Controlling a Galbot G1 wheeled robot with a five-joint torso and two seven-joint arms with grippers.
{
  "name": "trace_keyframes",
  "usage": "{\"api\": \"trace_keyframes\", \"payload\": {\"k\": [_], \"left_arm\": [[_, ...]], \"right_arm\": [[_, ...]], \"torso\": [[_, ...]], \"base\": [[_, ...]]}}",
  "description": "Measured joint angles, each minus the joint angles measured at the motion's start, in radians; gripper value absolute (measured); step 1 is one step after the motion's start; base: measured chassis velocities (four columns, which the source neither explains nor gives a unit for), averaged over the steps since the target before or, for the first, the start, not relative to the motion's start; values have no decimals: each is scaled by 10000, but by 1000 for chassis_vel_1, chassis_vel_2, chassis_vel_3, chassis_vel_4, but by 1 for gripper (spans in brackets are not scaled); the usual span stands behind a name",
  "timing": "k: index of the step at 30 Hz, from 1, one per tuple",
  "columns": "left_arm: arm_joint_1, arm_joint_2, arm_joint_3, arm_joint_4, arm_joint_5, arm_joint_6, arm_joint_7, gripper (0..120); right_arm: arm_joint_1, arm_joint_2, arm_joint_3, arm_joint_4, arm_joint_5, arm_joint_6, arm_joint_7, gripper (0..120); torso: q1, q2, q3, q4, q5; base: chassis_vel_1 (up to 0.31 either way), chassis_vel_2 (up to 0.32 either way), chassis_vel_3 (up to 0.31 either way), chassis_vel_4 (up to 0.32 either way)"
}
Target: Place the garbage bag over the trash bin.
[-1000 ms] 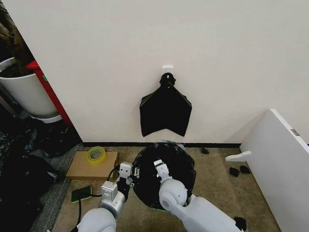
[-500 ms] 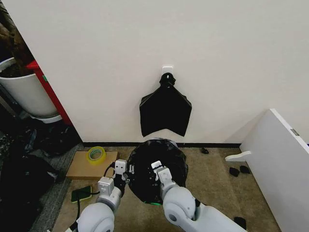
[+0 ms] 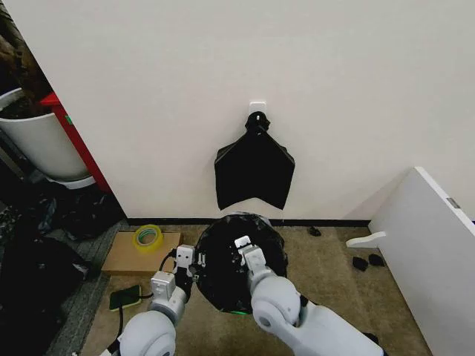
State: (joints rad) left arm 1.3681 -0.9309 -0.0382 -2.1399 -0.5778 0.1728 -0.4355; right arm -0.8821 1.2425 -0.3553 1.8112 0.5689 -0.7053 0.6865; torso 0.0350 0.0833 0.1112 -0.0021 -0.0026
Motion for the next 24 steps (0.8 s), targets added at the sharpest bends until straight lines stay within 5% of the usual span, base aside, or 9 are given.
{"api": "trace_keyframes", "payload": {"k": [16, 24], "left_arm": [[53, 152, -32, -212, 1, -70, 82, 0], [25, 188, -96, -132, 36, -104, 83, 0]], "right_arm": [[281, -4, -163, -791, -37, -254, 114, 0], [28, -486, -716, 776, 481, -264, 147, 0]], "torso": [[0, 0, 0, -2, 0], [-1, 1, -2, -2, 0]], "base": [[0, 0, 0, 0], [0, 0, 0, 0]]}}
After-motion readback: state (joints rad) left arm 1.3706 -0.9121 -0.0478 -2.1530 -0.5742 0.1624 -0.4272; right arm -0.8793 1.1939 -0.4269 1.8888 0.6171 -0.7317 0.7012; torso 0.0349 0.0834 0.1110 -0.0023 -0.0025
